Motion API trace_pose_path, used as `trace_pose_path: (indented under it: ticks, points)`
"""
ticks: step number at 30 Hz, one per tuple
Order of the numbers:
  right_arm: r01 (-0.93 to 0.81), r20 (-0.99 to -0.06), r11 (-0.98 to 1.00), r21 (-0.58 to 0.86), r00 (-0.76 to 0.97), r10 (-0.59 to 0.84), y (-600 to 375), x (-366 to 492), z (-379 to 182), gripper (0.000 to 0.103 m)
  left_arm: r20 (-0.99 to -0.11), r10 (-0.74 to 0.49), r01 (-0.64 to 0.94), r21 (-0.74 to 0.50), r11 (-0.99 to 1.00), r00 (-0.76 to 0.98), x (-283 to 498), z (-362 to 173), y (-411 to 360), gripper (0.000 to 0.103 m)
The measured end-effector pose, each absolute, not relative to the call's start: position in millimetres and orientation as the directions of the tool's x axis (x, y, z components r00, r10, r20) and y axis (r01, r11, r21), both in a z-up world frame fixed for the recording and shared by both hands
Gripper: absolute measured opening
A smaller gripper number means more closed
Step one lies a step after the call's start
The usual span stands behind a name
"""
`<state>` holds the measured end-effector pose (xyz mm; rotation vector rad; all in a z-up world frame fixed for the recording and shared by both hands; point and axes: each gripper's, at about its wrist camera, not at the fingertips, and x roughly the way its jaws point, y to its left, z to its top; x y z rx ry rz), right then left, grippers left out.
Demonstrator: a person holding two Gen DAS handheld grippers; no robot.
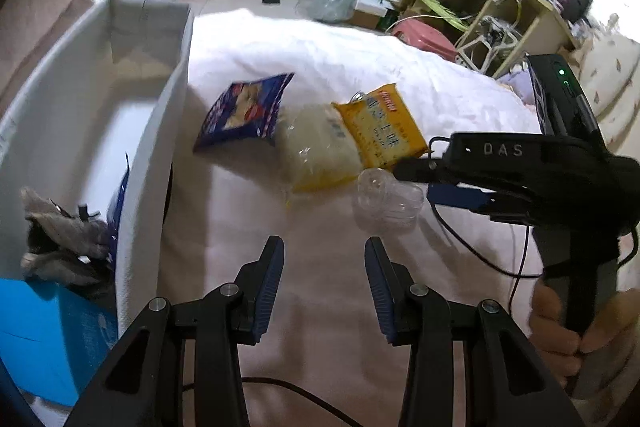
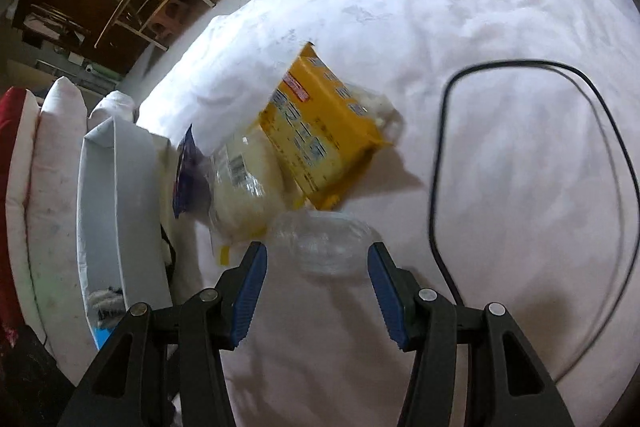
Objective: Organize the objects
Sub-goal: 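Move the right gripper toward the clear plastic container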
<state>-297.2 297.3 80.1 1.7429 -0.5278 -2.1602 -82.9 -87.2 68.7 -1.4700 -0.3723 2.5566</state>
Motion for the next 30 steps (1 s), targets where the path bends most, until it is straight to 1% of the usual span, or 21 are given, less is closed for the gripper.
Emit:
trace_pose_path:
  ticks: [3,5,6,8,10,15,16,17,18,21,22,23,26,30]
  points:
    - [0.022,-0.862,-0.886,0.464,-0.219,-0.457,290.2,-303.6,75.4,0.056,-0.819,0.294,0.017,-0.347,-0.938,-0.494,-85.7,66.0,-97.6,0.041]
    - [0.012,-0.861,-0.881,0.473,-0.205,-0.465,288.2,-305.3,68.0,0.059,-0.816,0.297,0.038,-0.362,-0.932,-0.496,-86.6,66.2,-102.3,0.041]
    - [0.001,-0.862,-0.878,0.479,-0.185,-0.471,287.5,-305.7,61.7,0.059,-0.816,0.295,0.046,-0.364,-0.93,-0.497,-87.2,65.7,-103.9,0.041]
    - [-0.024,-0.859,-0.865,0.502,-0.129,-0.495,286.4,-306.2,48.7,0.066,-0.819,0.294,0.053,-0.366,-0.929,-0.493,-88.1,64.3,-104.7,0.041]
    - [-0.056,-0.834,-0.834,0.549,-0.088,-0.544,287.1,-305.0,38.0,0.067,-0.822,0.294,0.05,-0.363,-0.931,-0.487,-88.5,63.1,-102.8,0.041]
    - [-0.052,-0.83,-0.831,0.554,-0.116,-0.546,291.5,-302.9,40.7,0.067,-0.83,0.275,0.019,-0.324,-0.946,-0.486,-87.1,64.1,-94.5,0.041]
    - [-0.053,-0.826,-0.827,0.56,-0.122,-0.551,293.3,-302.1,40.9,0.064,-0.831,0.27,0.014,-0.317,-0.948,-0.486,-87.2,63.9,-93.1,0.041]
    - [-0.053,-0.82,-0.821,0.569,-0.123,-0.56,295.3,-301.5,40.9,0.059,-0.832,0.268,0.01,-0.312,-0.95,-0.485,-87.6,63.6,-92.2,0.041]
    - [-0.054,-0.812,-0.813,0.579,-0.124,-0.57,296.4,-301.6,41.6,0.058,-0.833,0.268,0.008,-0.31,-0.951,-0.484,-87.5,63.3,-91.5,0.041]
    - [-0.048,-0.803,-0.806,0.59,-0.135,-0.58,302.5,-301.7,48.5,0.051,-0.833,0.263,0.007,-0.305,-0.952,-0.486,-86.9,63.3,-91.5,0.041]
    - [-0.045,-0.802,-0.806,0.591,-0.141,-0.58,304.3,-302.0,50.8,0.045,-0.833,0.262,0.008,-0.305,-0.952,-0.487,-87.1,63.4,-91.9,0.041]
    - [-0.042,-0.799,-0.803,0.595,-0.144,-0.584,305.0,-302.4,52.9,0.043,-0.833,0.262,0.01,-0.306,-0.952,-0.487,-87.3,63.1,-92.3,0.041]
    - [-0.038,-0.784,-0.789,0.613,-0.15,-0.602,306.5,-301.7,57.5,0.04,-0.835,0.26,0.017,-0.307,-0.952,-0.485,-87.4,61.8,-93.4,0.041]
    - [-0.018,-0.797,-0.804,0.594,-0.145,-0.586,303.4,-300.5,60.9,0.042,-0.839,0.252,0.017,-0.297,-0.955,-0.482,-88.0,61.2,-91.4,0.041]
